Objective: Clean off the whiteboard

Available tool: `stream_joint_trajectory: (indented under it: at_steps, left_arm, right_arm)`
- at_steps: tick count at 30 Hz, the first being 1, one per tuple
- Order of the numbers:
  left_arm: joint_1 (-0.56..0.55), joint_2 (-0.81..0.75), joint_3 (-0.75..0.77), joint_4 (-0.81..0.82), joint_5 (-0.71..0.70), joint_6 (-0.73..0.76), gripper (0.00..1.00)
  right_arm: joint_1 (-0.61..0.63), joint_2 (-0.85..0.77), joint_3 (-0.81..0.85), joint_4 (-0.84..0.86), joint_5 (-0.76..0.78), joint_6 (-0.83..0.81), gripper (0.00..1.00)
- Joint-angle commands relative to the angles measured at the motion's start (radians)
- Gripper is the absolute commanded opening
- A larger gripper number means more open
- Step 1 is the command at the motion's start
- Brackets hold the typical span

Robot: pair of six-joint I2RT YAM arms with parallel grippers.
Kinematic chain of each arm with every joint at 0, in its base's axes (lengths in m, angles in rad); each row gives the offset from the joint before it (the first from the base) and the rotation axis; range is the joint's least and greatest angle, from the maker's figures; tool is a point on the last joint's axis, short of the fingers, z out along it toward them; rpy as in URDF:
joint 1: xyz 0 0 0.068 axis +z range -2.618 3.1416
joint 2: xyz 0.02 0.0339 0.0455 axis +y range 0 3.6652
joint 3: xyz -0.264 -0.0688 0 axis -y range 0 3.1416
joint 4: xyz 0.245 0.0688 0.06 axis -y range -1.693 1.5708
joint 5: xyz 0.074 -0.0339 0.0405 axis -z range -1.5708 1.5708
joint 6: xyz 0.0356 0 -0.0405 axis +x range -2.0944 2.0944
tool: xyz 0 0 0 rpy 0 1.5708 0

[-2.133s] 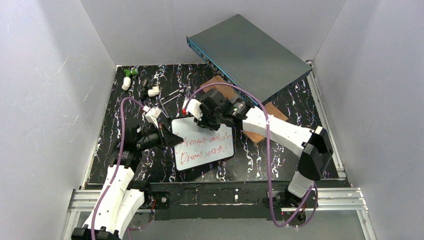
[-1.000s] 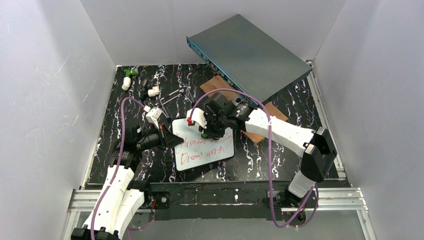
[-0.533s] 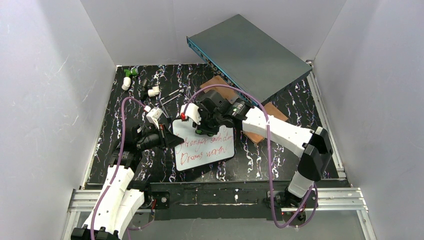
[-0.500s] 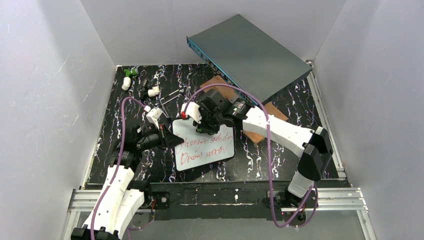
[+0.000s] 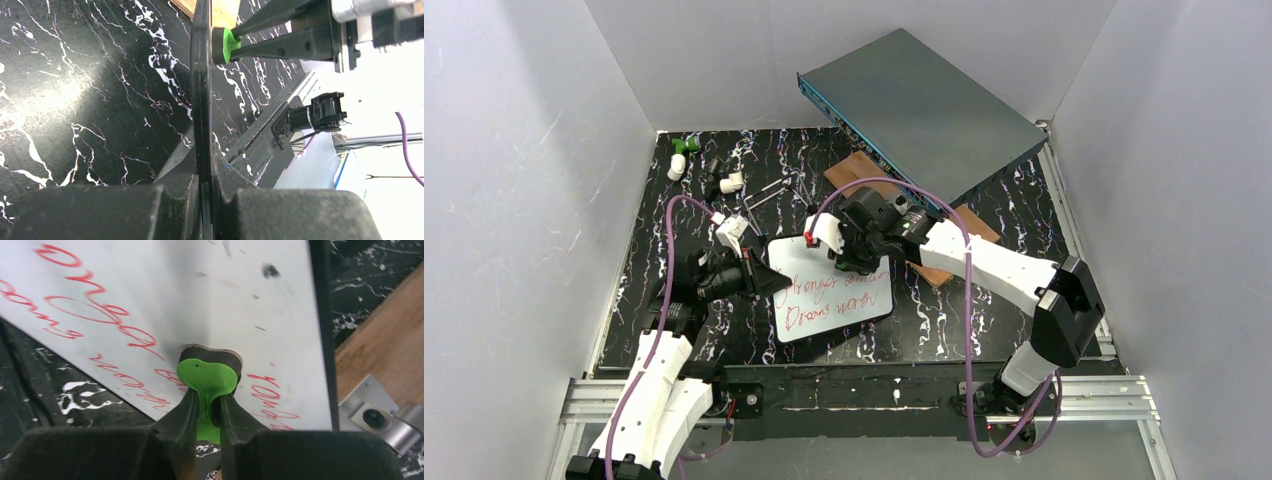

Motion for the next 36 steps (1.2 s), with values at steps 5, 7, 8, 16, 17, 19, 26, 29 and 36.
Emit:
stream_joint_trajectory:
  at_steps: [5,7,8,16,17,19,26,29,36]
  left_arm:
    - [-0.019,-0.005,0.020,-0.021,0.037,0.096,0.00]
    - [-0.022,-0.005,0.020,-0.021,0.038,0.095,0.00]
    - [-0.022,-0.005,0.020,-0.021,0.038,0.096,0.00]
    - [-0.025,-0.014,0.019,-0.021,0.038,0.099,0.00]
    - [-0.025,-0.014,0.020,-0.021,0.040,0.099,0.00]
    - [-0.025,-0.012,0.022,-0.021,0.041,0.099,0.00]
    - [-0.027,-0.014,0.019,-0.020,0.042,0.099,0.00]
    - [-0.028,-0.012,0.019,-0.019,0.040,0.100,0.00]
    - [-0.034,-0.014,0.018,-0.019,0.040,0.101,0.00]
  right_arm:
    - [0.038,0.066,0.236,-0.074,-0.098,0.072,0.01]
    - [0.033,0.081,0.259,-0.057,-0.048,0.091,0.01]
    - [0.029,0.086,0.259,-0.048,-0.019,0.097,0.01]
    - [-0.040,0.055,0.111,0.009,0.076,0.066,0.01]
    - [-0.040,0.042,0.086,0.017,0.075,0.055,0.01]
    - [-0.038,0.017,0.053,0.015,0.016,0.043,0.01]
    - [0.052,0.042,0.147,-0.087,-0.148,0.046,0.01]
    - [0.069,0.070,0.259,-0.108,-0.157,0.093,0.01]
    - [0.064,0.104,0.281,-0.044,0.074,0.132,0.01]
